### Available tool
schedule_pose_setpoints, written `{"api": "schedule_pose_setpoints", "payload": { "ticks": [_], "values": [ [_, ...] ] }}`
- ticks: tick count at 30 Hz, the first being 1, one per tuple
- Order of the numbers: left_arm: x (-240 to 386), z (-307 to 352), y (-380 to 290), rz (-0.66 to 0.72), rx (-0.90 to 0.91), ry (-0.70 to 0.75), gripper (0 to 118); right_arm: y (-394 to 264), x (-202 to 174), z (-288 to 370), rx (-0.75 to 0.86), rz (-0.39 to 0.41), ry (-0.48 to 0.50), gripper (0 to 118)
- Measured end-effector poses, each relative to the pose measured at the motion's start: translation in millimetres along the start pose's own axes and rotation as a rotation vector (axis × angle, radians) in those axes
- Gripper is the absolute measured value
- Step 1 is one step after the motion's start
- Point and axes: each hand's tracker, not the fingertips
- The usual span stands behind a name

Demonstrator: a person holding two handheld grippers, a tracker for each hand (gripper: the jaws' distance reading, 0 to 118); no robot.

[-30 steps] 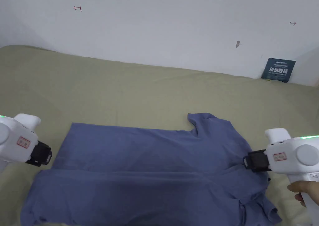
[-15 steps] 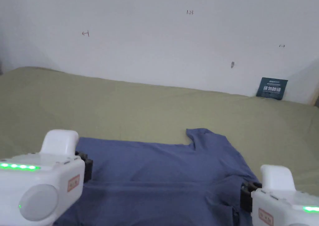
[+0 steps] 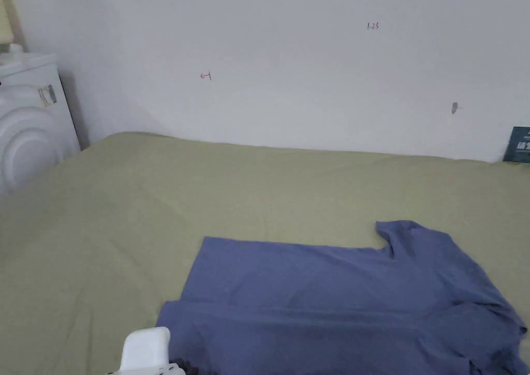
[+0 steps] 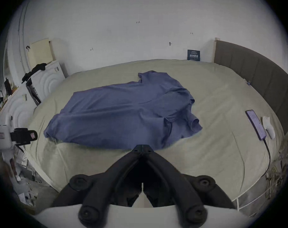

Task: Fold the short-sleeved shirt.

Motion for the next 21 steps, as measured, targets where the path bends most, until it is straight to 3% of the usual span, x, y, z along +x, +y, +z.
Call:
{"api": "schedule_pose_setpoints", "payload": {
  "ticks": [1,3,4,5,10,12,13,14,15,16,21],
  "values": [
    [-7.4,-8.3,6.9,0.022,-0.017,0.017,21,3.7,1.0,1.0,0.002,0.0,0.002,1],
    [-26.4,-28.8,18.9,0.131,-0.053,-0.006,41,10.1,4.7,-1.0,0.004,-0.004,0.014,1],
    [-33.4,-37.9,22.9,0.18,-0.071,0.002,63,12.4,7.6,-2.1,0.007,-0.011,0.022,1],
    [-40.3,-48.9,25.9,0.227,-0.076,-0.022,72,13.8,12.7,-1.9,0.007,-0.024,0.034,1],
    [-49.2,-95.5,33.5,0.273,-0.169,-0.009,72,12.1,47.3,-14.8,-0.006,-0.142,0.029,1],
    [-43.2,-94.6,35.2,0.24,-0.125,-0.012,71,10.0,66.9,-25.5,-0.038,-0.216,0.014,4],
    [-41.7,-93.1,37.2,0.236,-0.114,-0.023,58,9.0,76.1,-30.6,-0.042,-0.225,0.003,23],
    [-40.9,-92.9,38.8,0.232,-0.106,-0.041,27,8.2,86.0,-37.8,-0.046,-0.237,-0.002,52],
    [-39.6,-92.3,40.5,0.228,-0.11,-0.04,5,8.1,94.6,-47.0,-0.061,-0.233,0.004,83],
    [-38.7,-92.4,39.7,0.209,-0.113,-0.053,5,7.1,102.0,-59.1,-0.088,-0.243,0.015,97],
    [-21.9,-84.6,33.3,0.105,-0.103,-0.026,5,7.3,115.8,-105.4,-0.129,-0.219,0.008,96]
  ]
}}
